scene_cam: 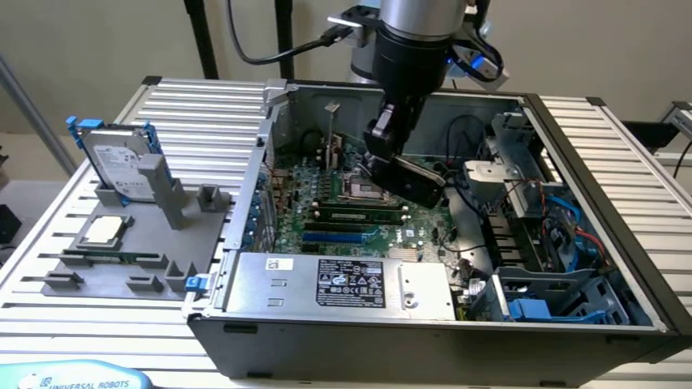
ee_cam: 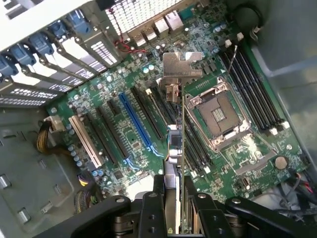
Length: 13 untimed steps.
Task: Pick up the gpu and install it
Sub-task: 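Insert the gpu into the slot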
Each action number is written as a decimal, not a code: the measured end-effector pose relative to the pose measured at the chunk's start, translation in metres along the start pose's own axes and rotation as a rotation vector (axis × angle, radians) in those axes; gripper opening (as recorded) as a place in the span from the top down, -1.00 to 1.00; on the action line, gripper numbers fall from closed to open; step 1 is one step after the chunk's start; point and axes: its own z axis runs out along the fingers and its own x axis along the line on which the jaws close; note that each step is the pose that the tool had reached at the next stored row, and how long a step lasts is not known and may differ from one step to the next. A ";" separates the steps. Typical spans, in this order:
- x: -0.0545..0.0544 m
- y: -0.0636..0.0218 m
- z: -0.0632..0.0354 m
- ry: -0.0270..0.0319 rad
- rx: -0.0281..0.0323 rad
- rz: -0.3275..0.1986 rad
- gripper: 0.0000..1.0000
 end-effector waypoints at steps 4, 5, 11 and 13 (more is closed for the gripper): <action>0.000 -0.0001 0.0035 0.0011 0.0000 -0.072 0.47; 0.000 -0.0001 0.0045 0.0013 0.0000 -0.090 0.47; 0.000 -0.0001 0.0094 -0.0092 -0.0050 -0.196 0.47; 0.000 -0.0001 0.0106 -0.0165 -0.0085 -0.229 0.47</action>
